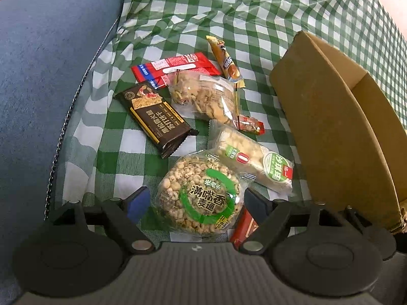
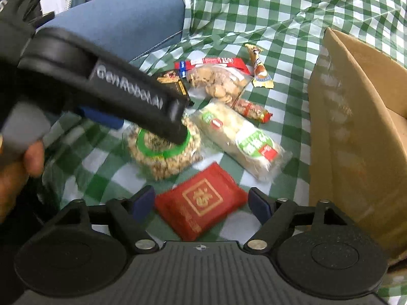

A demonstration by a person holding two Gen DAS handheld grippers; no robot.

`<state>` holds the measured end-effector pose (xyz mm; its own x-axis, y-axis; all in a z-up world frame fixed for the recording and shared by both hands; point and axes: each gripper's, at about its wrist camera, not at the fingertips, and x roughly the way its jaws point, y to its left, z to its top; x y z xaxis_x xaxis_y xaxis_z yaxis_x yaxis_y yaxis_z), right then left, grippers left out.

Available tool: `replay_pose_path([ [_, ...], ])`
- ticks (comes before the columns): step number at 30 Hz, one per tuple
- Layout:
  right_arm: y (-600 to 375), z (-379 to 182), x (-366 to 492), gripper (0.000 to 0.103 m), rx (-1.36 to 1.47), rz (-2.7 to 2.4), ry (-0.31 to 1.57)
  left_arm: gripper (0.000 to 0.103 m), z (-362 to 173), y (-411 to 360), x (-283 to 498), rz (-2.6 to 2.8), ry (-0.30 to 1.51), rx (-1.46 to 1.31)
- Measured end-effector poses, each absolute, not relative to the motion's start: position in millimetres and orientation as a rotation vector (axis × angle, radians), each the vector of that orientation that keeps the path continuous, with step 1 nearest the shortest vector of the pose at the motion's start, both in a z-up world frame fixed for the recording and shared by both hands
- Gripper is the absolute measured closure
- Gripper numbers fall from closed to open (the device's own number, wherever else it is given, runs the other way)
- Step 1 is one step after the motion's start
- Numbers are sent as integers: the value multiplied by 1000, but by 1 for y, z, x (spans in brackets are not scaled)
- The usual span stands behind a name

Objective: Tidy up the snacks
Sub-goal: 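Grasp the round nut cake with the left tool while the right tool grasps the red packet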

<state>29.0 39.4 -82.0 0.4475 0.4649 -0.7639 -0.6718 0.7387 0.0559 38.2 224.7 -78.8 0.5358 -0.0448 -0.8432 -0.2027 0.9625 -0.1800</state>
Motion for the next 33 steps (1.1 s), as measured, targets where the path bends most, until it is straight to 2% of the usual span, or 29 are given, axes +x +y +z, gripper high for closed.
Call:
replay_pose_path([
  [6,53,-98,36,15,-296,646,880,18,-79,230,36,106,1001,-295],
  [7,54,-97,34,18,-309,646,870,18,-79,228,37,104,1005,-285],
  [8,54,-97,31,32,-336,649,863,18,-80,225,38,100,1011,-273],
  [9,54,-95,29,38,-356,660,854,18,-81,222,40,95,1018,-257],
  [11,50,-92,24,63,-379,683,848,14,-83,216,44,87,1033,-231],
  [13,45,-90,22,76,-389,698,857,9,-86,213,47,84,1048,-210],
  [14,42,-89,21,79,-390,704,859,9,-87,211,48,82,1051,-203],
  [20,30,-84,19,81,-380,705,862,9,-96,206,55,110,1082,-165],
  [26,22,-68,18,81,-255,798,843,9,-108,199,65,118,1141,-108],
  [28,21,-69,21,81,-187,857,889,9,-110,199,65,122,1143,-103],
  [31,23,-77,21,80,-218,827,912,17,-107,199,62,145,1122,-90],
  [33,22,-78,21,78,-253,790,900,18,-103,203,59,160,1106,-102],
])
